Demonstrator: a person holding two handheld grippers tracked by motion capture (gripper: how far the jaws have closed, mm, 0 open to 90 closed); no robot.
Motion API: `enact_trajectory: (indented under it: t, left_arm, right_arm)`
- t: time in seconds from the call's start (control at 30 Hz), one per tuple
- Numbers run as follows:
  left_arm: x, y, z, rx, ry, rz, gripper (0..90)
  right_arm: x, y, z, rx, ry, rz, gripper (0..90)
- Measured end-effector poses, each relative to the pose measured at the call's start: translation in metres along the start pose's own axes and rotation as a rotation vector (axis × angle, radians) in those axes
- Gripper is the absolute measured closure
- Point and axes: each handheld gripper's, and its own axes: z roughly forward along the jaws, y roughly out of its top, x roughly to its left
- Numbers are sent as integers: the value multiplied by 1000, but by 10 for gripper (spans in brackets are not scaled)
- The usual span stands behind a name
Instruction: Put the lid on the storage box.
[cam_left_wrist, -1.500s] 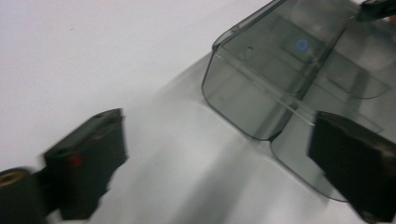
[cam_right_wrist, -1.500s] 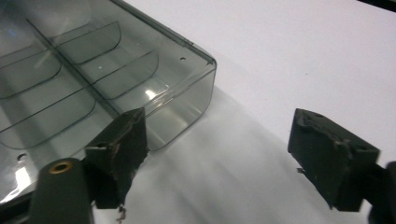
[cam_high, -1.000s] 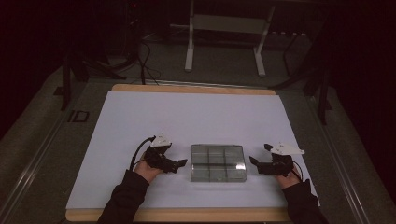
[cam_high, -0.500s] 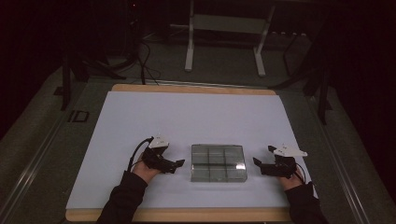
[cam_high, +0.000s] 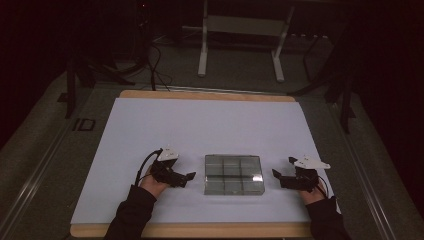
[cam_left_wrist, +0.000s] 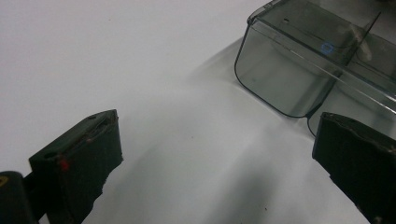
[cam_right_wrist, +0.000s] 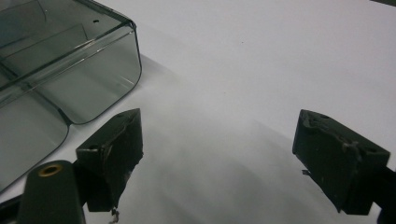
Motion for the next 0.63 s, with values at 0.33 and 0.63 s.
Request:
enact_trajectory:
  t: [0.33,0.63]
  left_arm:
    - [-1,-2,-3,-34,12,3,20]
    - [-2,-3,-4,-47,16,9,20]
  right_arm:
    - [0,-1,0,-3,-2,-2,159]
    - [1,-1,0,-4,0,-5,159]
